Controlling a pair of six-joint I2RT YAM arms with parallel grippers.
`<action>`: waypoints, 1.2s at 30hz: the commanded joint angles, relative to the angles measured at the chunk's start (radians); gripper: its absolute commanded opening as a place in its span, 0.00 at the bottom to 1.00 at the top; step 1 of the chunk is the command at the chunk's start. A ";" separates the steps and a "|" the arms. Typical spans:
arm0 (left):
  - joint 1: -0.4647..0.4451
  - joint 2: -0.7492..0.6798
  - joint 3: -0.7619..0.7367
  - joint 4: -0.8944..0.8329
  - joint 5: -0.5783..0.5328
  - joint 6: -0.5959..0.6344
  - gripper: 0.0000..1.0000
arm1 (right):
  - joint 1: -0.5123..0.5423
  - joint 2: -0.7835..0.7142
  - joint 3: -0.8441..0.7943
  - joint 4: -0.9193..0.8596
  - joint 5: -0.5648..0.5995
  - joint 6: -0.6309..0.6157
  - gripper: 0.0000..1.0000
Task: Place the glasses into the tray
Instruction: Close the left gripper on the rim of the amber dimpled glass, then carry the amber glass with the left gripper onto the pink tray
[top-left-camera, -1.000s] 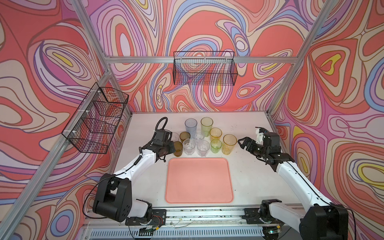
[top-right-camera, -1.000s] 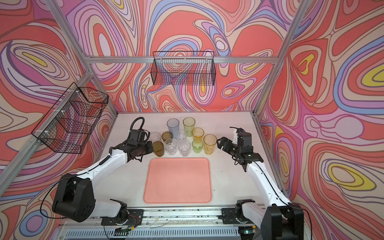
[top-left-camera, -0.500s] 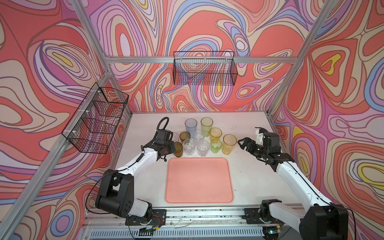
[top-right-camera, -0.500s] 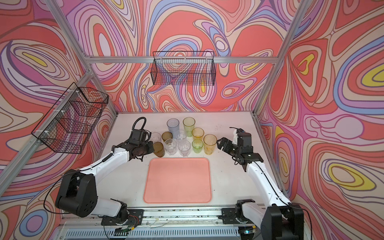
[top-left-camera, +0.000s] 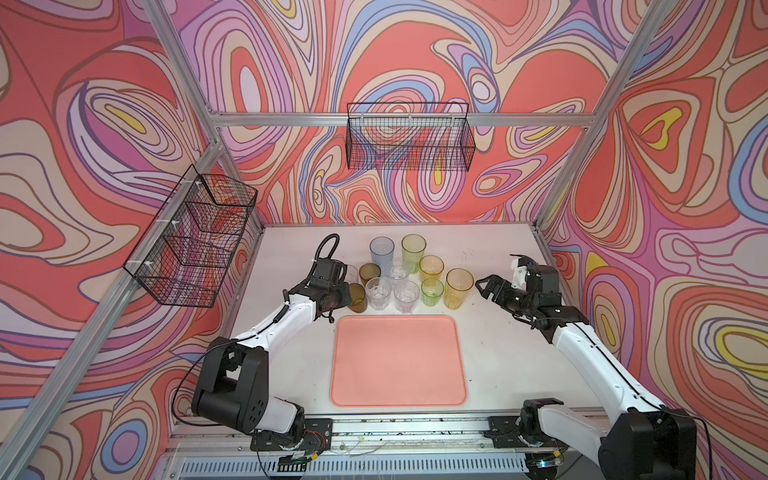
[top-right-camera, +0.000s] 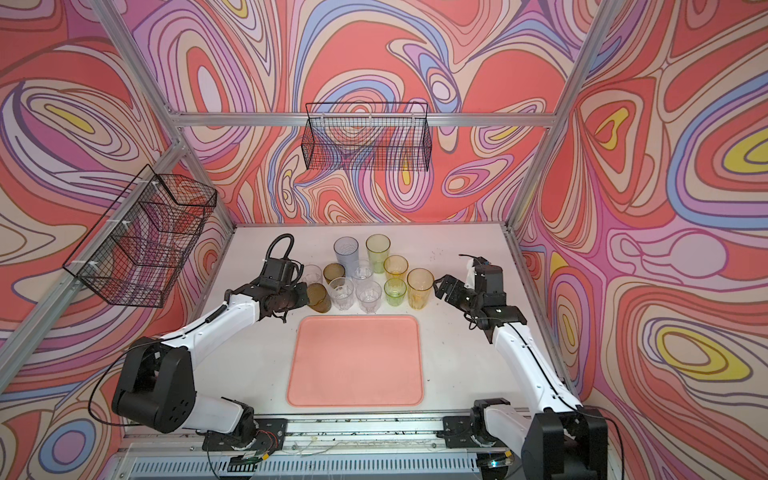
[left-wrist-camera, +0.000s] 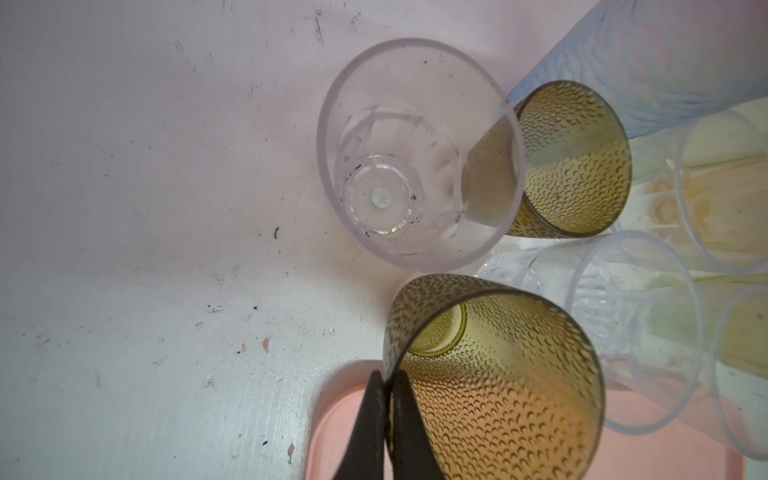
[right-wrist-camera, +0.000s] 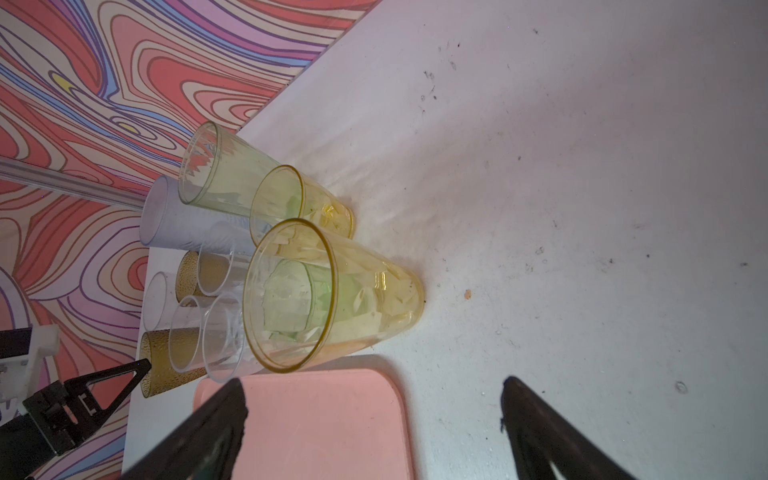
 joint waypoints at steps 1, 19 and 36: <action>-0.009 -0.048 0.023 -0.053 -0.011 0.008 0.00 | 0.006 -0.020 -0.006 -0.008 0.005 0.000 0.98; -0.027 -0.304 0.125 -0.453 -0.085 0.026 0.00 | 0.006 0.001 -0.001 0.055 -0.029 0.029 0.98; -0.238 -0.616 -0.040 -0.776 -0.091 -0.204 0.00 | 0.007 0.011 0.010 0.065 0.009 0.042 0.98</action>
